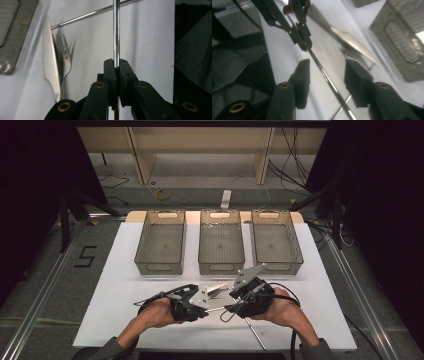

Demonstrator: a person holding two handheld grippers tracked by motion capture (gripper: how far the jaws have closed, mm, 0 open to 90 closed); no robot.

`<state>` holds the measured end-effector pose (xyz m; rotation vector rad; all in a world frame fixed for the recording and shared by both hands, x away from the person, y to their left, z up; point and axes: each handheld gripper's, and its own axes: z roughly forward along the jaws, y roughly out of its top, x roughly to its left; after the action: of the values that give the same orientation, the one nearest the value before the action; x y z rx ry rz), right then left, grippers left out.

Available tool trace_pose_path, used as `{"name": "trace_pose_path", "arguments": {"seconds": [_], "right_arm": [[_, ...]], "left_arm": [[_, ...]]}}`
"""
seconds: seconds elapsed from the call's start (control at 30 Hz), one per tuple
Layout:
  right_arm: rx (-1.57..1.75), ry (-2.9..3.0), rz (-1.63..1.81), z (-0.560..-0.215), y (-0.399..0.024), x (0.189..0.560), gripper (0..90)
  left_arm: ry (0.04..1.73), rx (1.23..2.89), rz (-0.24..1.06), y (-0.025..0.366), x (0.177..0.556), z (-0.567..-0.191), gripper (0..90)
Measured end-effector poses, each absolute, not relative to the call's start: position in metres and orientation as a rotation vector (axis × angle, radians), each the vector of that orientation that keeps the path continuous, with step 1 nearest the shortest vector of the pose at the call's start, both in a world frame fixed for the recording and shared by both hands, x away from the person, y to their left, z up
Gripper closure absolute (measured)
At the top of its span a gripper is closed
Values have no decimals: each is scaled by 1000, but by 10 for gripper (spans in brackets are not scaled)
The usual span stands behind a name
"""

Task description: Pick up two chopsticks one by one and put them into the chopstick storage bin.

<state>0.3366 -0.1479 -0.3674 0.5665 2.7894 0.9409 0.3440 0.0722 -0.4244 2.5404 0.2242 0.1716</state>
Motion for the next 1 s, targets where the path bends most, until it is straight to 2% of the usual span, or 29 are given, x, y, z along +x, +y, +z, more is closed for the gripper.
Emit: {"name": "trace_pose_path", "arguments": {"seconds": [0.23,0.47,1.0], "right_arm": [[636,2690,1013,-364,-152,333,409],[764,2648,984,-376,-164,332,325],[973,2685,782,-420,-184,339,325]], "left_arm": [[393,2479,216,87,357,-418,856],[575,2412,245,103,368,-412,855],[814,2281,293,134,385,-399,856]]}}
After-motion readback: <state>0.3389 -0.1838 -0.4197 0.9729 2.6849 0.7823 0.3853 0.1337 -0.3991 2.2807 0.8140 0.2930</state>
